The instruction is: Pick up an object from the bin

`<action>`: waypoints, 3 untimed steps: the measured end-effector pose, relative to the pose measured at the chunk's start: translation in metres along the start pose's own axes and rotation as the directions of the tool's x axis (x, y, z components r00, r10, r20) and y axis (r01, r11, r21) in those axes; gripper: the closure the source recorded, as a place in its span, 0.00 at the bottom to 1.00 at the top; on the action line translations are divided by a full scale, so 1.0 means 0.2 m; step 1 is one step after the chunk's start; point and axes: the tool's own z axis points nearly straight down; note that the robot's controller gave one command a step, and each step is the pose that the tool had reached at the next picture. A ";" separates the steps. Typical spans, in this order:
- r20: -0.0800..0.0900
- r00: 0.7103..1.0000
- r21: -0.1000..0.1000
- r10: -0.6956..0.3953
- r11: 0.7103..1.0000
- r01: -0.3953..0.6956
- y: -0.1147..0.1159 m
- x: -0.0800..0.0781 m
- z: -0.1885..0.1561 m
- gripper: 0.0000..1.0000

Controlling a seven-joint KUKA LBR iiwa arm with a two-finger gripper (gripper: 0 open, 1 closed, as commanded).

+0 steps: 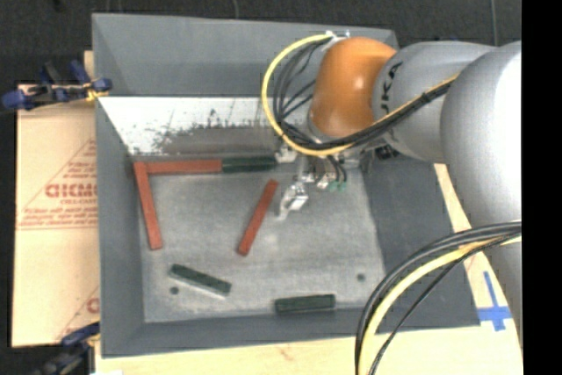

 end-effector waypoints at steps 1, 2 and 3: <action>-0.021 0.992 -0.001 -0.127 0.992 0.127 -0.01 -0.01 -0.01 1.00; -0.020 0.992 -0.001 -0.128 0.992 0.128 -0.01 -0.01 -0.01 1.00; -0.013 0.892 -0.014 -0.452 0.892 0.452 0.02 0.00 -0.75 1.00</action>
Offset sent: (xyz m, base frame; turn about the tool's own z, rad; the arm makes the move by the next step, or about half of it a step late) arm 0.0000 0.0000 0.0000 0.0000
